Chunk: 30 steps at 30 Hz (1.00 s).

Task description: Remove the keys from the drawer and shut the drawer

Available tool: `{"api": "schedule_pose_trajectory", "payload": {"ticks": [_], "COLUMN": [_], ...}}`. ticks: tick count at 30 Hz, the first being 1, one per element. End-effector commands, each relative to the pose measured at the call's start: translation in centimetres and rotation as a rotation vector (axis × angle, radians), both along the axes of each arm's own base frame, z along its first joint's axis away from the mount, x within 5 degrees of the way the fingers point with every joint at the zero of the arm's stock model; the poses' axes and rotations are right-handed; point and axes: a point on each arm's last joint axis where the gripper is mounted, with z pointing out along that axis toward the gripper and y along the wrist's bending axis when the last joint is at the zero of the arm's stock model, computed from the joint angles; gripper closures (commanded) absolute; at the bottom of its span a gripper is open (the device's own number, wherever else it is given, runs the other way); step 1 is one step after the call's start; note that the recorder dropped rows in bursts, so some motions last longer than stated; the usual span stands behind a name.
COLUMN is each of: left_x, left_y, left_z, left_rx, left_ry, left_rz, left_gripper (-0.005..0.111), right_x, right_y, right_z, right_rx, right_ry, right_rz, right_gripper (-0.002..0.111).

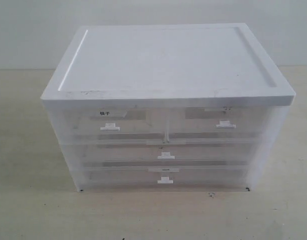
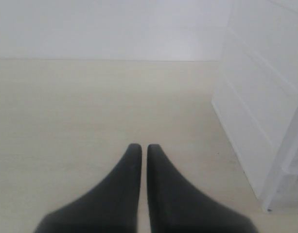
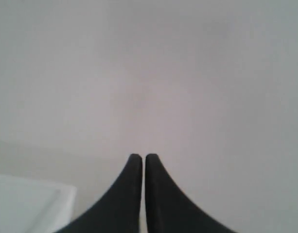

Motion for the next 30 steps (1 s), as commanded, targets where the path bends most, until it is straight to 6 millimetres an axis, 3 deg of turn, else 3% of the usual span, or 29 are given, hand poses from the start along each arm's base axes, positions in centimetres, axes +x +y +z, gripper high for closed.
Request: {"api": "schedule_pose_trajectory", "payload": {"ticks": [1, 4, 9, 12, 19, 23, 25, 30], "left_x": [0.0, 0.0, 0.0, 0.0, 0.0, 0.0, 0.0, 0.0], "left_y": [0.0, 0.0, 0.0, 0.0, 0.0, 0.0, 0.0, 0.0], "left_z": [0.2, 0.2, 0.2, 0.2, 0.2, 0.2, 0.2, 0.2], "left_rx": [0.003, 0.003, 0.003, 0.003, 0.003, 0.003, 0.003, 0.003], "left_ry": [-0.012, -0.012, -0.012, -0.012, -0.012, -0.012, -0.012, -0.012], "left_rz": [-0.001, -0.001, -0.001, -0.001, -0.001, -0.001, -0.001, -0.001], "left_gripper": [0.102, 0.102, 0.102, 0.102, 0.102, 0.102, 0.102, 0.102], "right_x": [3.6, 6.0, 8.7, 9.4, 6.8, 5.3, 4.5, 2.7], "right_y": [-2.6, -3.2, -1.3, 0.0, 4.3, 6.0, 7.5, 11.4], "right_z": [-0.9, -2.4, -4.1, -3.7, -4.5, -5.0, -5.1, -5.6], "right_rx": [-0.094, -0.146, -0.250, -0.342, -0.751, -0.854, -0.888, -0.971], "right_ry": [0.290, 0.535, 0.950, 1.023, 1.144, 1.208, 1.184, 0.997], "right_rz": [-0.284, -0.371, -0.311, -0.212, 0.268, 0.404, 0.546, 0.810], "right_gripper": [0.108, 0.108, 0.108, 0.108, 0.107, 0.090, 0.078, 0.077]}}
